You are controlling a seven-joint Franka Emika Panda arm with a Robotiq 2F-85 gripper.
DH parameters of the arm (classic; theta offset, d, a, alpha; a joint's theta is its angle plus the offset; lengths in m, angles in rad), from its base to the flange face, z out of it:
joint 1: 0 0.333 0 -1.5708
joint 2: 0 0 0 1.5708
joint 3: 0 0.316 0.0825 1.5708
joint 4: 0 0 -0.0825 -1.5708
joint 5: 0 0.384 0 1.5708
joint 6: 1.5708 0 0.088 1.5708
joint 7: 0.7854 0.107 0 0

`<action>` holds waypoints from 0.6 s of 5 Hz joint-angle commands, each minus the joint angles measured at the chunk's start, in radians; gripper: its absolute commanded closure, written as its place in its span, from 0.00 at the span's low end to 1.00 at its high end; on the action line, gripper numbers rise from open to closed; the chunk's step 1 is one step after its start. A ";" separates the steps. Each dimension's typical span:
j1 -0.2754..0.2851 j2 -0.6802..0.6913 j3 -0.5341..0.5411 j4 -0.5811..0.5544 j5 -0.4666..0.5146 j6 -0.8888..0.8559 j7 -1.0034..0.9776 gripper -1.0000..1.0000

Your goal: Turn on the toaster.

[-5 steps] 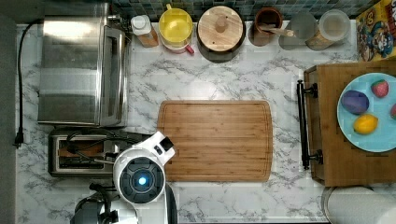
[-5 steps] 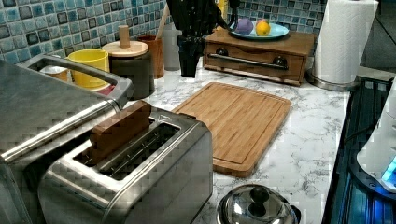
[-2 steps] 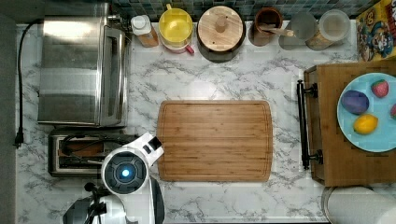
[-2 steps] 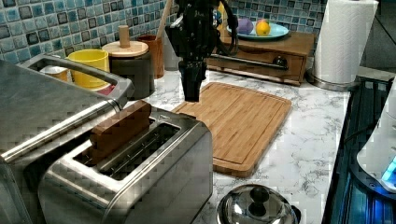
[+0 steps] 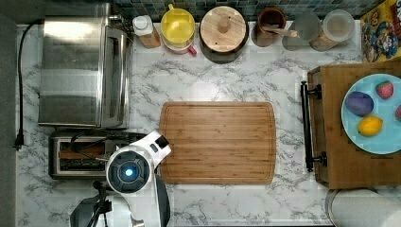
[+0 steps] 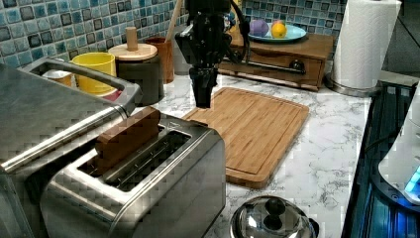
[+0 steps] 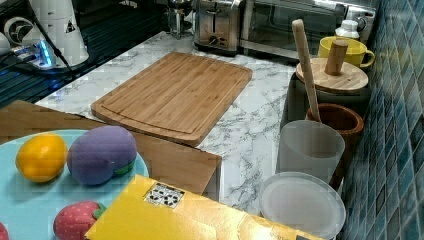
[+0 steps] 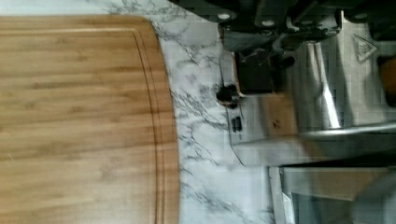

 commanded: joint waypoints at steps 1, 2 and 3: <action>0.019 0.050 -0.007 0.057 0.057 0.002 -0.009 1.00; 0.022 0.081 0.001 0.071 0.041 0.010 0.001 1.00; 0.017 0.111 -0.007 0.073 0.016 0.021 0.033 1.00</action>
